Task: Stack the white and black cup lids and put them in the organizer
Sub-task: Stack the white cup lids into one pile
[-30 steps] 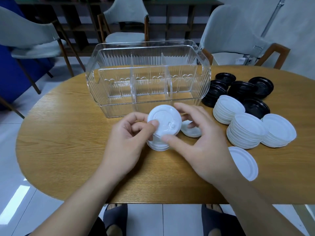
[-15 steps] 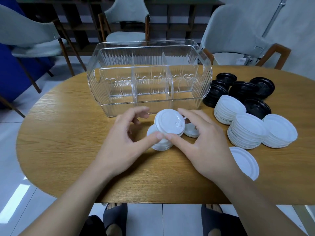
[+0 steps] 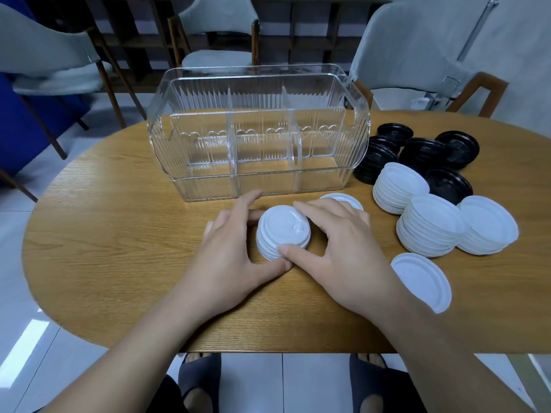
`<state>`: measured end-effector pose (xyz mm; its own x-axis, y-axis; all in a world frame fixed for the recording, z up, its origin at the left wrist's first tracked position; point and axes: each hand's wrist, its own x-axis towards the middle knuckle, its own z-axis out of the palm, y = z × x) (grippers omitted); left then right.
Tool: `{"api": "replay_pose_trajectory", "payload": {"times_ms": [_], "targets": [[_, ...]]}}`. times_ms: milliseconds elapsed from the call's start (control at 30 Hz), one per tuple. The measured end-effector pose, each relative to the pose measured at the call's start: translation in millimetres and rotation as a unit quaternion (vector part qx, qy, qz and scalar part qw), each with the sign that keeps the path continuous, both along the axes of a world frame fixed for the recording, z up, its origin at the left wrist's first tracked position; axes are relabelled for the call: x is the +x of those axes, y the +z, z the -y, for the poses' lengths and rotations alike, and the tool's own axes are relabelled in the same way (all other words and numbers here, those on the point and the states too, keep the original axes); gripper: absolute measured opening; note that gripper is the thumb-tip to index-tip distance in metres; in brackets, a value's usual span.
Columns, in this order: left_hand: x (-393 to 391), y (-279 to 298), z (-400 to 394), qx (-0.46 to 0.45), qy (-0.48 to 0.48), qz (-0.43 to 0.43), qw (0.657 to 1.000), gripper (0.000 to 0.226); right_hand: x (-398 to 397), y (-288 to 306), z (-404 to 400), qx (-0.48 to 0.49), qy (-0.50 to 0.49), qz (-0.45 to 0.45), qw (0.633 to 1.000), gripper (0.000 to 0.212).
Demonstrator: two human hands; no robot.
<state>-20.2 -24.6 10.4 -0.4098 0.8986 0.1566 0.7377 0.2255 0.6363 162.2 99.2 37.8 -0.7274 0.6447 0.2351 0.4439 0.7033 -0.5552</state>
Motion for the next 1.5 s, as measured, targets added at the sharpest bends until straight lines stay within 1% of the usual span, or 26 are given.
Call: {"api": "replay_pose_trajectory", "payload": {"times_ms": [100, 300, 400, 533, 767, 867, 900, 1100, 1233, 1367, 1500], "targets": [[-1, -1, 0, 0.002, -0.002, 0.002, 1.0, 0.115, 0, -1, 0, 0.004, 0.016, 0.025, 1.0, 0.068], [-6, -1, 0, -0.009, -0.016, 0.018, 1.0, 0.116, 0, -1, -1, 0.002, 0.035, 0.045, 0.998, 0.067], [-7, -2, 1, -0.011, -0.019, 0.018, 1.0, 0.117, 0, -1, -3, -0.002, 0.032, 0.036, 0.999, 0.066], [-6, -1, 1, -0.017, -0.024, 0.014, 0.999, 0.122, -3, -2, -1, -0.005, 0.022, 0.016, 1.0, 0.059], [-9, -6, 2, -0.022, -0.043, 0.012, 0.999, 0.123, -2, 2, -6, -0.048, 0.05, 0.041, 0.997, 0.064], [-9, -6, 1, -0.024, -0.044, 0.009, 0.999, 0.123, -1, 2, -2, -0.09, 0.033, 0.031, 0.995, 0.07], [-8, -6, 0, -0.024, -0.04, 0.007, 0.999, 0.123, 0, 2, -2, -0.091, 0.025, 0.029, 0.995, 0.072], [-6, -4, -1, -0.035, -0.031, -0.001, 0.999, 0.116, -3, -1, 1, -0.048, -0.005, 0.006, 0.999, 0.069], [-5, -5, 0, -0.037, -0.033, -0.002, 0.999, 0.115, -5, -2, 4, -0.031, -0.022, 0.007, 0.999, 0.069], [-4, -3, -1, -0.033, -0.029, -0.003, 0.999, 0.112, -4, -2, -1, -0.081, 0.002, 0.024, 0.996, 0.072], [-3, -4, -3, -0.024, -0.028, -0.015, 0.999, 0.108, -1, -1, -11, -0.107, 0.025, 0.032, 0.993, 0.072]]}}
